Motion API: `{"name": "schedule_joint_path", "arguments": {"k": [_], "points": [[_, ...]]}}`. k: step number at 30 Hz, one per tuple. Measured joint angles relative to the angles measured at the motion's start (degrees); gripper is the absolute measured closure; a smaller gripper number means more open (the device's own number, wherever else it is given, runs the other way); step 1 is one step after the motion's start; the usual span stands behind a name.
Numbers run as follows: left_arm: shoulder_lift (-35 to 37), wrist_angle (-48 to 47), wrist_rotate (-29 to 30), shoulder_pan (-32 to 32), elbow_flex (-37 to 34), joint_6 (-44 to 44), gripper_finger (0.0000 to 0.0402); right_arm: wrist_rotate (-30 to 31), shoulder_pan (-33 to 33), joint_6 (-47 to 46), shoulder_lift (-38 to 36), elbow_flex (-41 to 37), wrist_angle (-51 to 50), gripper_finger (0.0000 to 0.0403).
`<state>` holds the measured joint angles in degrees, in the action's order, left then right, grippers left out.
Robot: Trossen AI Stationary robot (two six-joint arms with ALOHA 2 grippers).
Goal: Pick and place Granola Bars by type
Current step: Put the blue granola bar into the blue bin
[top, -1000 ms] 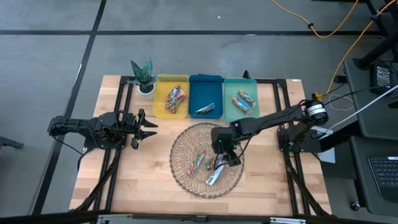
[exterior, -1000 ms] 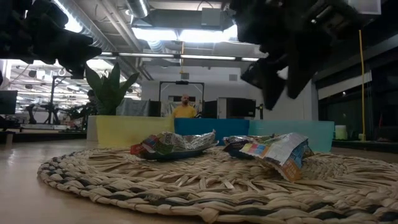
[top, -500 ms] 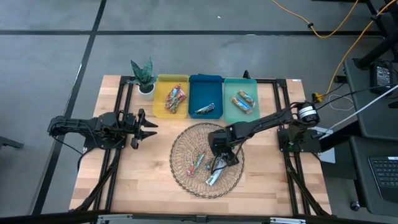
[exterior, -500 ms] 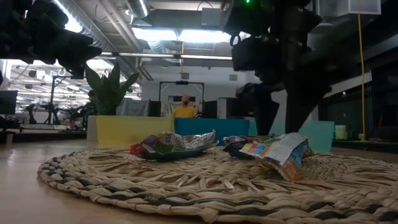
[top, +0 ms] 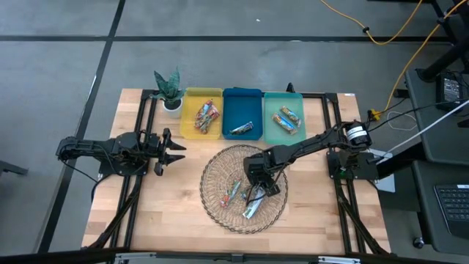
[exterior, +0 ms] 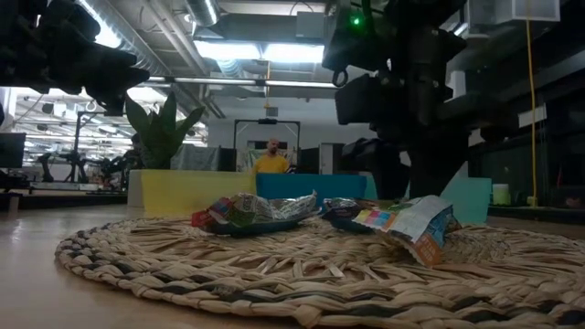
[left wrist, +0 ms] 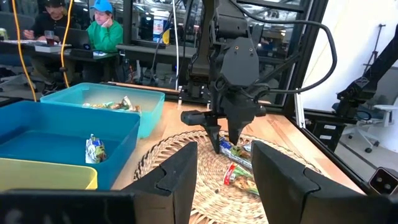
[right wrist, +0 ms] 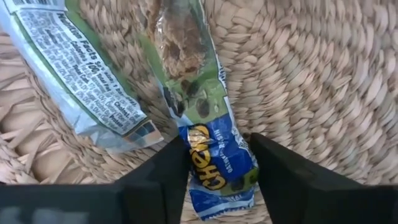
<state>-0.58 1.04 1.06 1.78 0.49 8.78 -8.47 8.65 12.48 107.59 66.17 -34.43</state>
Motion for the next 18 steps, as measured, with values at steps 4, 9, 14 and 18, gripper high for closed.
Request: {"name": "schedule_joint_path", "arguments": {"k": [4, 9, 14, 18], "points": [[0.0, 0.0, 0.0, 0.0, 0.0, 0.0, 0.0258, 0.0, 0.0, -0.2, 0.0, 0.0, 0.0, 0.0262], [0.0, 0.0, 0.0, 0.0, 0.0, 0.0, 0.0258, -0.2, 0.0, -1.2, 0.0, 0.6, -1.2, 0.0302], [0.0, 0.0, 0.0, 0.0, 0.0, 0.0, 0.0258, -0.2, 0.0, -2.8, 0.0, 3.2, -4.6, 0.0325], [0.0, 0.0, 0.0, 0.0, 0.0, 0.0, 0.0258, -0.2, 0.0, -3.0, 0.0, 6.5, -7.8, 0.0331]]}}
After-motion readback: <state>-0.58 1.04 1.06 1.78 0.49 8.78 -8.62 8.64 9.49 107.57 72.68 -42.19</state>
